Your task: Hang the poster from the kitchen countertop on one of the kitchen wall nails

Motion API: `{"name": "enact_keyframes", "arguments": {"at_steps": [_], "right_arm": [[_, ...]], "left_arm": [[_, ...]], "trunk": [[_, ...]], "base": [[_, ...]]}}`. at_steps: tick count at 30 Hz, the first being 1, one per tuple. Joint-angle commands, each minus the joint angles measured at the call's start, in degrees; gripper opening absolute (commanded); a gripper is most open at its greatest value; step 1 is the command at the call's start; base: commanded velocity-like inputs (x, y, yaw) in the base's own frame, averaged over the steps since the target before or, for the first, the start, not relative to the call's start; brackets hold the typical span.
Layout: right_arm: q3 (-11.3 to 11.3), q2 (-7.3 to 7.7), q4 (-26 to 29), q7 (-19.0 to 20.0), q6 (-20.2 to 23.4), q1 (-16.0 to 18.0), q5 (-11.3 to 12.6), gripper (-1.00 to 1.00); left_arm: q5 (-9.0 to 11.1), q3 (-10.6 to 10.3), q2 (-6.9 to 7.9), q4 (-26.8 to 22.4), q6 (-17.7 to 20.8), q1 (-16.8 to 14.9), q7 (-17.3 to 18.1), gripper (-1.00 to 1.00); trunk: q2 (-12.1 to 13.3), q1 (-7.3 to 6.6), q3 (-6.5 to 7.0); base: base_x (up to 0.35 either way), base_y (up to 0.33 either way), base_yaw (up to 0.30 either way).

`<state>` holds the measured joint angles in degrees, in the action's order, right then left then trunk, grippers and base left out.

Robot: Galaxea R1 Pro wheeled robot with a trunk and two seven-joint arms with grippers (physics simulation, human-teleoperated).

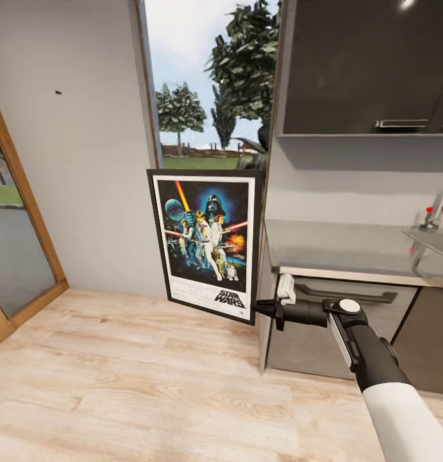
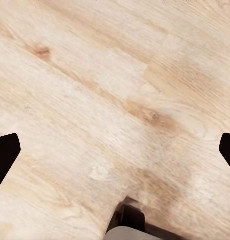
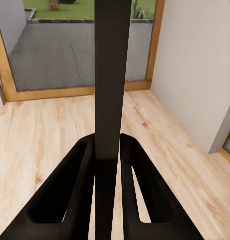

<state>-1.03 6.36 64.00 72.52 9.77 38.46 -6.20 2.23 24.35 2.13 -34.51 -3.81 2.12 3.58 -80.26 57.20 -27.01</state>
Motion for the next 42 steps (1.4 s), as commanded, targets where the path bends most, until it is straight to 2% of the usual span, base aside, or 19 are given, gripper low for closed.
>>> {"name": "enact_keyframes", "arguments": {"at_steps": [1,18,22,23,26,29,32,33,37,42], "right_arm": [[-0.1,-0.03,0.1,0.4,0.8,0.0,-0.1,-1.0],[-0.1,-0.03,0.1,0.4,0.8,0.0,-0.1,-1.0],[-0.2,0.0,0.1,0.4,0.8,0.0,-0.1,-1.0],[-0.2,0.02,0.1,0.4,0.8,0.0,-0.1,-1.0],[-0.3,0.04,0.1,0.4,0.8,0.0,-0.1,-1.0],[-0.3,0.05,0.1,0.4,0.9,0.0,-0.1,-1.0],[-0.4,0.1,0.1,0.4,0.9,0.0,-0.1,-1.0],[-0.4,0.12,0.1,0.4,0.9,0.0,0.0,-1.0],[-0.4,0.14,0.1,0.4,0.9,0.0,0.1,-1.0],[-0.4,0.15,0.1,0.4,1.0,0.0,0.1,-1.0]], "left_arm": [[0.2,0.2,-0.02,0.0,-0.1,0.0,0.4,1.0],[0.2,0.1,0.03,-0.1,-0.1,0.0,0.4,1.0],[0.3,-0.5,1.05,-2.2,0.4,0.0,0.5,1.0],[0.3,-0.6,1.38,-4.3,0.6,0.0,0.6,1.0],[0.3,-0.6,1.94,-9.3,2.6,0.0,0.7,1.0],[0.4,-0.7,2.37,-14.7,7.5,0.0,1.4,1.0],[0.4,-0.7,2.58,-17.8,10.7,0.0,3.3,1.0],[0.3,-0.7,2.83,-19.0,12.0,0.0,5.0,1.0],[0.3,-0.5,3.39,-19.6,13.4,0.0,8.2,1.0],[0.2,-0.4,3.65,-17.9,13.9,0.0,9.7,1.0]], "trunk": [[0.4,-0.22,0.14],[7.2,-3.96,3.19],[8.8,-4.84,3.91],[9.2,-5.06,4.09],[10.4,-5.72,4.62],[11.6,-6.37,5.16],[12.8,-7.03,5.7],[13.2,-7.25,5.88],[14.8,-8.13,6.6],[16.8,-9.23,7.5]], "base": [[0.0,0.0,0.0],[0.0,0.0,0.0],[0.0,0.0,0.0],[0.0,0.0,0.0],[0.0,0.0,0.0],[0.0,0.0,0.0],[0.0,0.0,0.0],[0.0,0.0,0.0],[0.0,0.0,0.0],[0.0,0.0,0.0]]}}
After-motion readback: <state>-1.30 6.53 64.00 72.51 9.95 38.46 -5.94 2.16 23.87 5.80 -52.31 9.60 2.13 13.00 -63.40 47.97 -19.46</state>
